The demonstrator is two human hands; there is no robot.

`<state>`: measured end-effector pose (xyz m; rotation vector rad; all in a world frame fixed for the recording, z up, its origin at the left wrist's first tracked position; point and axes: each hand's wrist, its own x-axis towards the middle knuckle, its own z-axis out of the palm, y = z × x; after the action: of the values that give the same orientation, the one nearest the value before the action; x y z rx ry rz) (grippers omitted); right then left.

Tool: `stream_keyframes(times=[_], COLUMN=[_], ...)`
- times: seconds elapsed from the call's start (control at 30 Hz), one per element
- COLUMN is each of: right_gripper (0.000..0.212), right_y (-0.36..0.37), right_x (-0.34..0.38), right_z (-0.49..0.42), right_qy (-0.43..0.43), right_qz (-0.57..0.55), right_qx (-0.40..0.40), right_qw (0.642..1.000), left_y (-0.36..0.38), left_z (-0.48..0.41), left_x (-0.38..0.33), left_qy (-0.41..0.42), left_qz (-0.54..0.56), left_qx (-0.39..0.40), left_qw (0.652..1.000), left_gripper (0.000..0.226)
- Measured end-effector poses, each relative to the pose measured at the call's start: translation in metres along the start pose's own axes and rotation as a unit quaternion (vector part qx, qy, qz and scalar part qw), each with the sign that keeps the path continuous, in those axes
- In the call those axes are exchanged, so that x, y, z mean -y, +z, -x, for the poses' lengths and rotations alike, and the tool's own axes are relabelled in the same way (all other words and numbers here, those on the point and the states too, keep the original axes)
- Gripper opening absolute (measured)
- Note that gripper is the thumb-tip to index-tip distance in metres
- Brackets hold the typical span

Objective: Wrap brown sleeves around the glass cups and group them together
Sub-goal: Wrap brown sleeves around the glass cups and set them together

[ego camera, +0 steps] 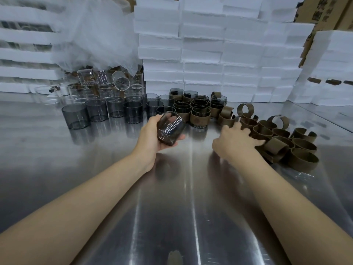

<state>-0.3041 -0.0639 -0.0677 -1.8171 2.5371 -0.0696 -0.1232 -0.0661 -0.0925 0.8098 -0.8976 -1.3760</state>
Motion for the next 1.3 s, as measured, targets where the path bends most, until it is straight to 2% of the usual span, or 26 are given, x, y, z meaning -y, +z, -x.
stream_keyframes(times=[0.1, 0.2, 0.27, 0.33, 0.43, 0.5, 0.57, 0.6, 0.67, 0.73, 0.77, 0.8, 0.87, 0.93, 1.03, 1.1, 1.17, 1.23, 1.3], right_gripper=[0.043, 0.032, 0.028, 0.027, 0.031, 0.033, 0.036, 0.037, 0.043, 0.045, 0.042, 0.039, 0.033, 0.029, 0.027, 0.032, 0.036, 0.035, 0.024], right_y=[0.001, 0.001, -0.001, -0.003, 0.001, 0.004, 0.006, 0.007, 0.007, 0.005, 0.004, 0.005, 0.006, 0.008, 0.011, 0.011, 0.012, 0.014, 0.012], right_x=[0.001, 0.005, 0.008, 0.007, 0.004, 0.003, 0.003, 0.005, 0.009, 0.014, 0.015, 0.015, 0.012, 0.009, 0.013, 0.015, 0.014, 0.011, 0.009], right_z=[0.002, 0.002, 0.002, 0.000, -0.004, -0.005, -0.006, -0.006, -0.006, -0.005, -0.004, -0.004, -0.007, -0.006, -0.005, -0.004, -0.006, -0.010, -0.012], right_qy=[-0.045, -0.129, -0.173, -0.191, -0.176, -0.163, -0.167, -0.175, -0.188, -0.170, -0.155, -0.154, -0.187, -0.206, -0.218, -0.227, -0.218, -0.176, -0.125], right_qz=[0.012, -0.066, -0.131, -0.135, -0.089, -0.138, -0.164, -0.174, -0.266, -0.452, -0.512, -0.532, -0.437, -0.311, -0.314, -0.312, -0.277, -0.234, -0.256], right_qx=[-0.023, -0.102, -0.153, -0.185, -0.153, -0.098, -0.074, -0.071, -0.065, -0.025, -0.021, -0.036, -0.099, -0.114, -0.085, -0.123, -0.148, -0.110, -0.032], right_qw=[0.999, 0.984, 0.964, 0.955, 0.968, 0.972, 0.969, 0.966, 0.943, 0.875, 0.845, 0.832, 0.874, 0.921, 0.920, 0.914, 0.924, 0.950, 0.958], left_y=[-0.002, -0.002, 0.000, 0.001, 0.001, 0.003, 0.005, 0.006, 0.005, 0.004, 0.003, 0.003, 0.002, 0.001, -0.002, -0.002, 0.000, 0.001, 0.001], left_z=[0.000, -0.001, 0.001, 0.001, 0.001, 0.000, 0.000, 0.000, 0.001, -0.001, -0.001, -0.001, 0.000, 0.001, -0.001, -0.002, -0.002, -0.001, -0.002], left_x=[0.000, 0.000, 0.000, 0.002, 0.006, 0.004, 0.002, 0.001, -0.001, -0.001, -0.002, -0.003, -0.005, -0.004, 0.000, 0.000, -0.001, -0.004, -0.006], left_qy=[-0.012, -0.020, -0.019, -0.001, 0.011, -0.005, -0.025, -0.032, -0.039, -0.052, -0.063, -0.072, -0.081, -0.095, -0.118, -0.121, -0.118, -0.116, -0.121], left_qz=[0.007, -0.012, -0.022, -0.026, -0.048, -0.049, -0.030, -0.022, -0.015, -0.023, -0.019, -0.011, -0.009, -0.020, -0.007, 0.016, 0.018, -0.006, -0.045], left_qx=[0.010, 0.062, 0.090, 0.093, 0.084, 0.072, 0.053, 0.045, 0.040, 0.049, 0.052, 0.055, 0.066, 0.081, 0.068, 0.063, 0.049, 0.033, 0.040], left_qw=[1.000, 0.998, 0.996, 0.995, 0.995, 0.996, 0.998, 0.998, 0.998, 0.997, 0.996, 0.996, 0.995, 0.992, 0.991, 0.991, 0.992, 0.993, 0.991], left_gripper=[0.044, 0.057, 0.056, 0.050, 0.044, 0.031, 0.020, 0.021, 0.036, 0.052, 0.055, 0.056, 0.052, 0.040, 0.027, 0.034, 0.043, 0.050, 0.062])
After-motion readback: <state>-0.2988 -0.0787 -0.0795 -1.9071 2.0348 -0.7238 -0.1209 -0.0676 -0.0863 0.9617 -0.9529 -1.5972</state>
